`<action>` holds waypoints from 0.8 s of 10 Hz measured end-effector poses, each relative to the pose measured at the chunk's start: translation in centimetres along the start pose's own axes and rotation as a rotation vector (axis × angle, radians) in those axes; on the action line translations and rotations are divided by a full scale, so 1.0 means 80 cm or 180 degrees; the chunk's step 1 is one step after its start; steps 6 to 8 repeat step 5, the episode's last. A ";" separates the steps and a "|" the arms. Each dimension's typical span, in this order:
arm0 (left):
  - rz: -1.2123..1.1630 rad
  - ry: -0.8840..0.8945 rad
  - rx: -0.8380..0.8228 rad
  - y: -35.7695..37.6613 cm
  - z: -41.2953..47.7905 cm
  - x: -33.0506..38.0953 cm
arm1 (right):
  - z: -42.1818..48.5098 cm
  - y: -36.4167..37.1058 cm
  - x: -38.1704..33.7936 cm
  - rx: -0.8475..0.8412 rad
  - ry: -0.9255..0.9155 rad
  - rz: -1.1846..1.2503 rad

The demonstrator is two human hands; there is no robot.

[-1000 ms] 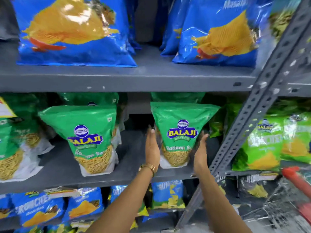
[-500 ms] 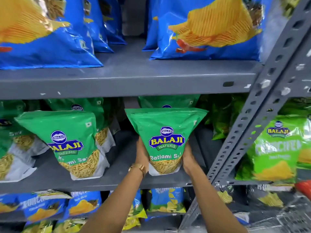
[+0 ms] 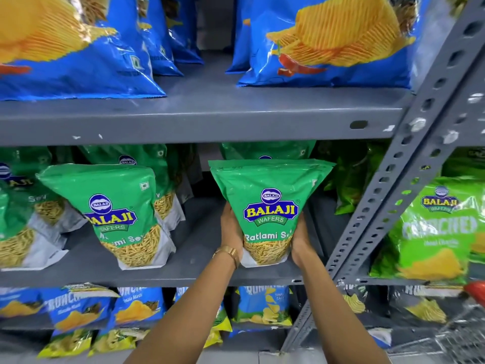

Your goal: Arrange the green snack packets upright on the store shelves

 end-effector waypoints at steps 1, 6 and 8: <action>-0.0056 0.0093 0.0040 -0.002 0.002 0.007 | -0.012 0.003 -0.009 0.0274 -0.0230 0.0132; 0.1100 0.0744 0.0016 -0.034 -0.132 0.075 | -0.175 0.009 -0.013 0.0948 -0.1134 -0.0232; 0.1100 0.0744 0.0016 -0.034 -0.132 0.075 | -0.175 0.009 -0.013 0.0948 -0.1134 -0.0232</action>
Point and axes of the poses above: each hand's wrist, its own z-axis towards the middle knuckle, its own y-axis out of the palm, x = y × z, the point moved 6 cm from there along z, towards the middle knuckle, and after that the axes turned 7 degrees about -x, right-handed, at the moved point
